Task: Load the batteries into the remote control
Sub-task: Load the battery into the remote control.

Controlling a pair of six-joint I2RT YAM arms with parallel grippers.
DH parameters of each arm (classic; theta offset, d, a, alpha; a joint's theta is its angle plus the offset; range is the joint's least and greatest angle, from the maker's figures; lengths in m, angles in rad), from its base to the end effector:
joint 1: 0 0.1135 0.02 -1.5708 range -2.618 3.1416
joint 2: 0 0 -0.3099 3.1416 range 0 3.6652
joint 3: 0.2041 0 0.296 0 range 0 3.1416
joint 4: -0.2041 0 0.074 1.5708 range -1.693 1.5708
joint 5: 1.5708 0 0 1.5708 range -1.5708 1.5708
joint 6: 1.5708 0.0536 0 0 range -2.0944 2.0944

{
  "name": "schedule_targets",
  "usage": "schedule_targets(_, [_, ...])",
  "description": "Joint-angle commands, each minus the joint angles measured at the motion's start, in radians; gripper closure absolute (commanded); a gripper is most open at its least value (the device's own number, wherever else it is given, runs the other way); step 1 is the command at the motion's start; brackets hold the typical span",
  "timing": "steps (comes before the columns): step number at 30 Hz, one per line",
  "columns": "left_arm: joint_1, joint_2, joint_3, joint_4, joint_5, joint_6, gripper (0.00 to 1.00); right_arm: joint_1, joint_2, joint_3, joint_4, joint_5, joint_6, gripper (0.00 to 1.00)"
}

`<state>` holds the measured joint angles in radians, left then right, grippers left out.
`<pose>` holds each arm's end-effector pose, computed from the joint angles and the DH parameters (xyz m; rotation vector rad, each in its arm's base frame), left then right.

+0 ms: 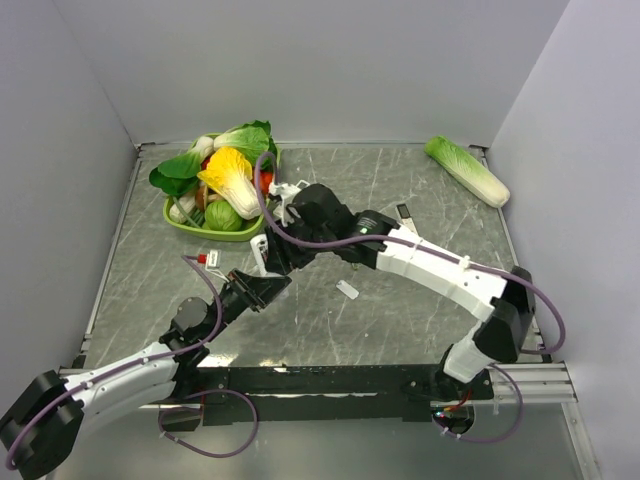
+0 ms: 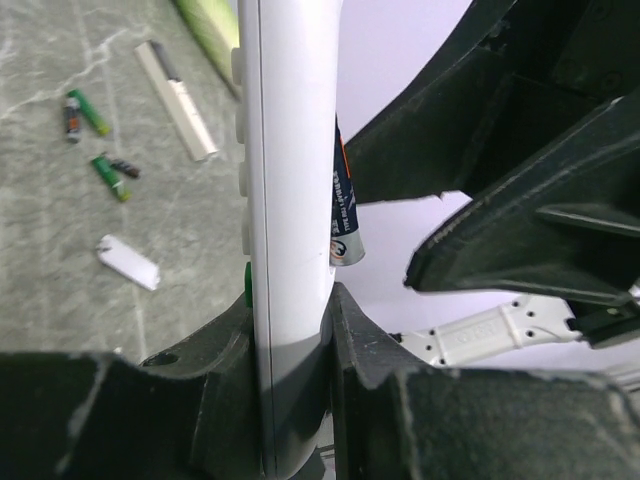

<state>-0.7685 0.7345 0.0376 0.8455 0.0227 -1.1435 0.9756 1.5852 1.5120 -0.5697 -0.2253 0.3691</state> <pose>0.1264 -0.1239 0.2001 -0.2823 1.6031 -1.5541 0.2250 0.3536 0.3863 -0.8380 2.2277 0.9509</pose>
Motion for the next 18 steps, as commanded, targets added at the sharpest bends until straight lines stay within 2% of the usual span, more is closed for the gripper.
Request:
schedule_targets(1, [-0.005,-0.017,-0.036,0.13,0.034,-0.025,0.99,0.002,-0.149,-0.068,0.079,0.018,-0.185,0.45])
schedule_targets(9, [-0.003,0.017,-0.036,0.184,0.082,-0.067,0.99,0.002,-0.333,-0.246,0.249,-0.017,-0.55,0.44])
schedule_targets(14, [-0.003,0.039,-0.036,0.204,0.109,-0.082,0.99,0.0,-0.416,-0.398,0.425,-0.149,-0.815,0.46])
schedule_targets(18, [-0.003,0.045,-0.024,0.196,0.134,-0.085,0.99,0.0,-0.421,-0.424,0.453,-0.218,-0.933,0.47])
